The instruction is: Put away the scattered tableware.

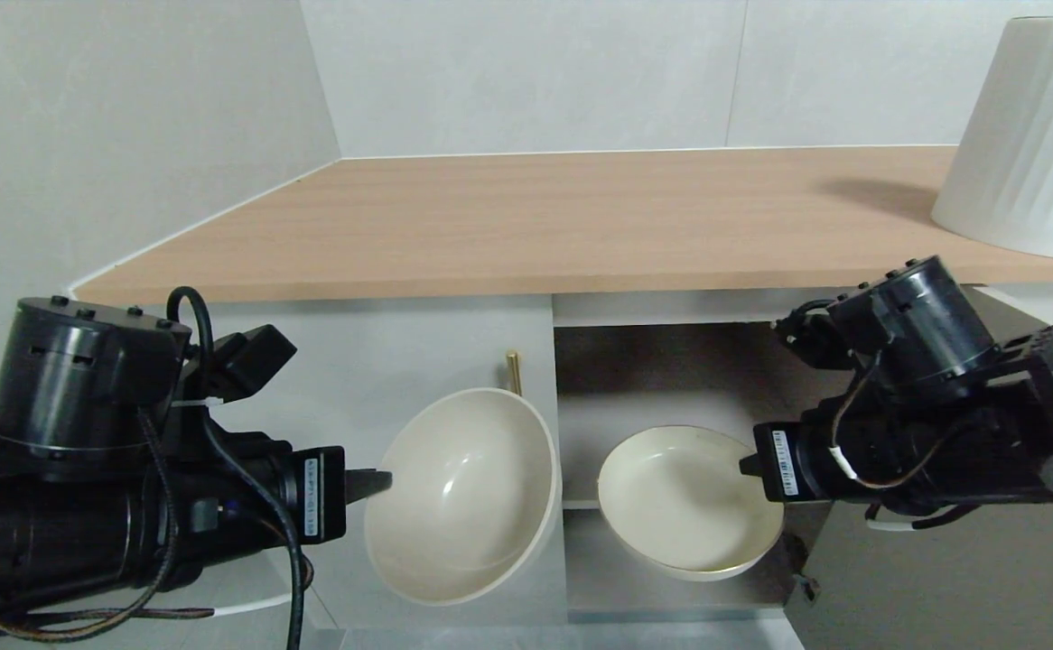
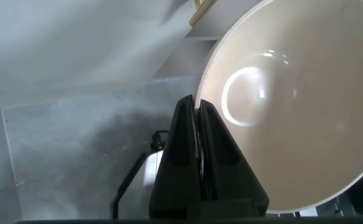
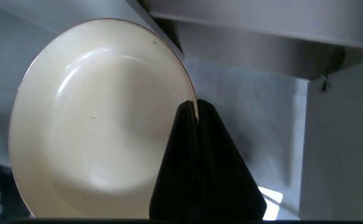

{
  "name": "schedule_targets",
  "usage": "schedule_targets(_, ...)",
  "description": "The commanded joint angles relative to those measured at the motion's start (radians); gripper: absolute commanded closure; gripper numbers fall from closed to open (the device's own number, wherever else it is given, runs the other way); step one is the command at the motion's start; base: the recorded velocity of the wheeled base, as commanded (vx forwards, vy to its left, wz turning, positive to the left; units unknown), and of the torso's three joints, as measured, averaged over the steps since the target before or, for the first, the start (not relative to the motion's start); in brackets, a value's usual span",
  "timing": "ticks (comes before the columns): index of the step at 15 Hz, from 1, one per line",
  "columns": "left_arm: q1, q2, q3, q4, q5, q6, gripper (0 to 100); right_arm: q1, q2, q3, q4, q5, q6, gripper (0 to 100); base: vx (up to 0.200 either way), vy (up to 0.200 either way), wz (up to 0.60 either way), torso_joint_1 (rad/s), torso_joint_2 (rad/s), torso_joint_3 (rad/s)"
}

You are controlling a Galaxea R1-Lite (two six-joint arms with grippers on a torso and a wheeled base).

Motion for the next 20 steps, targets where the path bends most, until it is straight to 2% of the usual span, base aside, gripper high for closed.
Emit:
schedule_targets(1, 0.000, 0.001, 0.001, 0.000, 0.000, -0.001, 100, -0.016, 0.137, 0.038, -0.094, -0.003, 0.000, 100, 0.000, 0.000, 0.00, 0.000, 0.00, 0.000)
schedule_targets(3, 0.000, 0.001, 0.001, 0.000, 0.000, -0.001, 100, -0.016, 0.242, 0.072, -0.203, -0.006, -0.005, 100, 0.000, 0.000, 0.00, 0.000, 0.00, 0.000)
schedule_targets(6, 0.000, 0.001, 0.001, 0.000, 0.000, -0.001, 100, -0.024, 0.362, 0.066, -0.262, -0.006, -0.001, 100, 0.000, 0.000, 0.00, 0.000, 0.00, 0.000)
schedule_targets(13, -0.006, 0.001, 0.001, 0.001, -0.002, -0.001, 100, -0.154, 0.583, 0.037, -0.536, -0.020, 0.003, 100, 0.000, 0.000, 0.00, 0.000, 0.00, 0.000)
schedule_targets(15, -0.014, 0.003, 0.001, 0.001, 0.000, -0.001, 100, -0.168, 0.623, 0.009, -0.544, -0.068, 0.006, 100, 0.000, 0.000, 0.00, 0.000, 0.00, 0.000)
schedule_targets(19, -0.014, 0.010, 0.001, 0.001, 0.000, -0.001, 100, -0.188, 0.658, -0.049, -0.544, -0.100, 0.058, 100, 0.000, 0.000, 0.00, 0.000, 0.00, 0.000)
schedule_targets(20, -0.014, 0.010, 0.001, 0.001, 0.000, -0.001, 100, -0.203, 0.683, -0.080, -0.545, -0.143, 0.074, 100, 0.000, 0.000, 0.00, 0.000, 0.00, 0.000)
